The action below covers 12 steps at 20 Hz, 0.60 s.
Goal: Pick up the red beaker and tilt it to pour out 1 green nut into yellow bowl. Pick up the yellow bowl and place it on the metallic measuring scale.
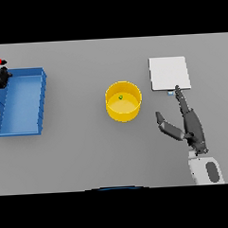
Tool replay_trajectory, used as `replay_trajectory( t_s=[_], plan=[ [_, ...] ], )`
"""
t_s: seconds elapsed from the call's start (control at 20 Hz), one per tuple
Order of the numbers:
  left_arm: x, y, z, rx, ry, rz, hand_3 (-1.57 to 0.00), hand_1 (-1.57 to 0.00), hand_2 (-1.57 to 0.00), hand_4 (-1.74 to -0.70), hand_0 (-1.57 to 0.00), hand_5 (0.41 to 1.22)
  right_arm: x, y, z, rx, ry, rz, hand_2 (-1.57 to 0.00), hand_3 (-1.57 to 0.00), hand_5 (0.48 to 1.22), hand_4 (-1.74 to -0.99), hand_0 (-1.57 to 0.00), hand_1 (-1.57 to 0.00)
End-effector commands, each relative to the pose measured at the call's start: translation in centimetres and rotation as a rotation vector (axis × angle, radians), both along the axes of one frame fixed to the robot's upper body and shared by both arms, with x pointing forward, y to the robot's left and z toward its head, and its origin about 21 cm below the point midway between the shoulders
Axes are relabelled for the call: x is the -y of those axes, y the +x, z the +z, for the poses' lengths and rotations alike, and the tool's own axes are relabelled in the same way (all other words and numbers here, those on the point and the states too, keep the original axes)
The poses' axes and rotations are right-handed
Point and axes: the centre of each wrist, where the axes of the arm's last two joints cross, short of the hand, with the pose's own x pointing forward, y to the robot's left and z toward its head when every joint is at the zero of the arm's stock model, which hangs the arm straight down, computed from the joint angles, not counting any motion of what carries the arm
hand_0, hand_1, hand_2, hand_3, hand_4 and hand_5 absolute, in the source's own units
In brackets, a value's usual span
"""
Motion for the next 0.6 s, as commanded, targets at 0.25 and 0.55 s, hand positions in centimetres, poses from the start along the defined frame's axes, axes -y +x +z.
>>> replay_trajectory(
  t_s=[0.25,0.55],
  plan=[
    [-0.1,-1.0,-1.4,-0.096,0.031,-0.003,-1.5,-1.57,-1.57,-1.53,-1.57,0.865,-0.1,-0.2,-0.1,0.004,0.002,-0.008,0.0,0.0,0.664,-1.197,0.0,0.0],
    [-0.6,-2.3,-0.5,-0.271,-0.005,-0.166,-0.46,-0.48,-0.49,-0.92,-0.6,0.723,-0.1,-0.6,0.1,0.02,0.002,-0.008,0.0,0.0,0.667,-1.182,0.0,0.0]
  ],
)
